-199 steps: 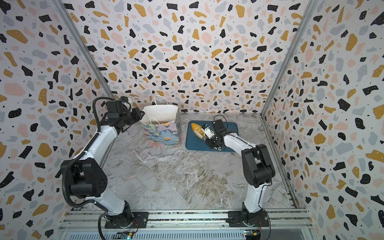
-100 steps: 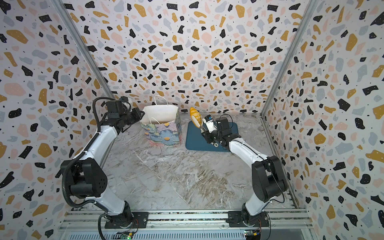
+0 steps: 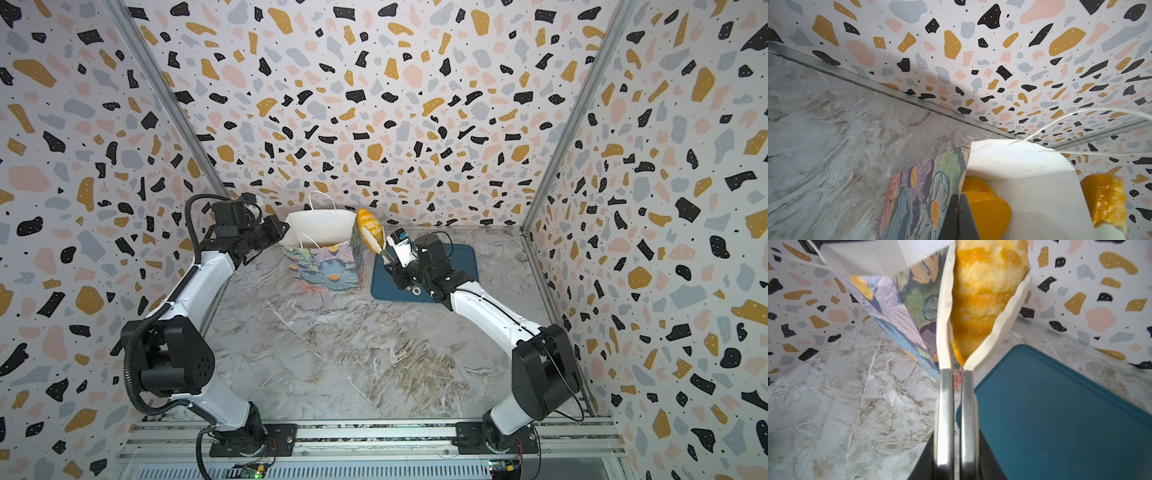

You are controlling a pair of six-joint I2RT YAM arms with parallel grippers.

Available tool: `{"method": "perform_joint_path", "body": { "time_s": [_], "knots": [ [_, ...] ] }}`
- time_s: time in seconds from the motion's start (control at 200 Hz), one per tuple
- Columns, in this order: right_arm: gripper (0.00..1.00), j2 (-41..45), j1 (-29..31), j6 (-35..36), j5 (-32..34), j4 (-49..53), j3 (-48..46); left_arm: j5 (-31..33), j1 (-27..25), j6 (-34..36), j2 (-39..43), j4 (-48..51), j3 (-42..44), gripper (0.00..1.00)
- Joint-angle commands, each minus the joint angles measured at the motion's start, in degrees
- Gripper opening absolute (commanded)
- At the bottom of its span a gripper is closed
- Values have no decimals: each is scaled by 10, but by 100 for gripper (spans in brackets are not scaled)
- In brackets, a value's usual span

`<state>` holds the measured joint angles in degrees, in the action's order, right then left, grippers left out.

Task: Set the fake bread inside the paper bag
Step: 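Carry the striped roll with the tongs over the open bag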

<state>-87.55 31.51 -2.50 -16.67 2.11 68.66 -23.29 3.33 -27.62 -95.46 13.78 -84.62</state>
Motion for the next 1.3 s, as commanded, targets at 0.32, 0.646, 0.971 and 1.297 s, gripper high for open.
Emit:
{"method": "perform_joint_path", "body": {
  "time_s": [0.32,0.646,0.971,1.297],
  "knots": [
    [28,31,49,2,15,-22,107,1,3,13,23,-11,0,0],
    [28,-10,81,14,6,-11,177,2,3,12,25,-10,1,0],
    [28,-92,110,32,11,55,277,1,3,12,24,-11,1,0],
    [29,-189,135,64,74,176,408,0,3,12,24,-10,1,0]
  ]
}}
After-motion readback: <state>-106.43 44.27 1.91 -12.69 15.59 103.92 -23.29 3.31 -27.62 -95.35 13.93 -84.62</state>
